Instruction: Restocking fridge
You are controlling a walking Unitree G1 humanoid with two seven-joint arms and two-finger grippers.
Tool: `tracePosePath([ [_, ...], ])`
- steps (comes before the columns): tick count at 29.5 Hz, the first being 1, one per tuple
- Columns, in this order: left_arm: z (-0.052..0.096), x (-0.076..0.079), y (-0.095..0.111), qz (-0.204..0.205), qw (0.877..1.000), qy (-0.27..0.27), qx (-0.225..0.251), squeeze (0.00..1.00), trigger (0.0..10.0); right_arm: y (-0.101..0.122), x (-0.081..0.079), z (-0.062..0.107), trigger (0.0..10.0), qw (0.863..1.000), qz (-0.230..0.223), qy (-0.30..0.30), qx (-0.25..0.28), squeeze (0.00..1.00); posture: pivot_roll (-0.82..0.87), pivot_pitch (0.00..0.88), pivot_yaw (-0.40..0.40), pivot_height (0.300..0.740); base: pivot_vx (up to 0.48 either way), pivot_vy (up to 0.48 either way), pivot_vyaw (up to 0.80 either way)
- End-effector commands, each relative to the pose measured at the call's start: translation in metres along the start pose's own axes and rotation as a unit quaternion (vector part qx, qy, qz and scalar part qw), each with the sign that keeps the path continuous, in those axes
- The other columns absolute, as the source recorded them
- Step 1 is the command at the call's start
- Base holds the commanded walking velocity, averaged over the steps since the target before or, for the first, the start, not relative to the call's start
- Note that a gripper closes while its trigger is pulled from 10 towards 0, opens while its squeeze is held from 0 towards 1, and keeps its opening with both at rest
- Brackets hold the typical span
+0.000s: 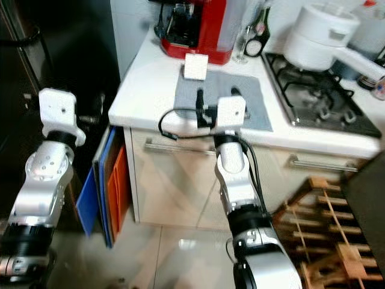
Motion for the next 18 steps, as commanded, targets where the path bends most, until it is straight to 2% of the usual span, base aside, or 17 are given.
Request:
tracePosePath([
  [1, -0.006, 0.010, 0.018, -0.002, 0.999, -0.016, 0.036, 0.00, 10.0, 0.006, 0.011, -0.002, 10.0, 1.000, 0.008, -0.011, 0.013, 0.00, 0.03, 0.000, -0.083, 0.740, 0.480, 0.000, 0.00],
  [9, -0.016, 0.011, 0.043, 0.013, 0.996, -0.023, 0.080, 0.00, 10.0, 0.019, 0.021, -0.012, 10.0, 0.999, -0.009, -0.041, 0.029, 0.00, 0.03, 0.000, -0.090, 0.740, 0.480, 0.000, 0.00],
  [15, -0.028, 0.019, 0.066, 0.035, 0.991, -0.043, 0.118, 0.00, 10.0, 0.047, 0.045, -0.032, 10.0, 0.994, -0.026, -0.086, 0.063, 0.00, 0.03, 0.000, -0.095, 0.740, 0.480, 0.000, 0.00],
  [17, -0.040, 0.016, 0.079, 0.092, 0.987, -0.033, 0.124, 0.00, 10.0, 0.056, 0.057, -0.042, 10.0, 0.992, -0.034, -0.102, 0.069, 0.00, 0.03, 0.000, -0.096, 0.740, 0.480, 0.000, 0.00],
  [18, -0.045, 0.014, 0.085, 0.099, 0.986, -0.033, 0.130, 0.00, 10.0, 0.058, 0.061, -0.045, 10.0, 0.991, -0.040, -0.109, 0.066, 0.00, 0.03, 0.000, -0.095, 0.740, 0.000, 0.000, 0.00],
])
Point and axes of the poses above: a point about 5 cm out from each wrist's last joint towards the gripper, its own z axis pointing back from the gripper into the wrist, its own y axis along the axis of the wrist's last joint, x = y × z, the point moved 3 cm from there along -z, pointing out of the wrist towards the gripper, and after that the axes turned 1 degree about -z, right-handed, at the moved point
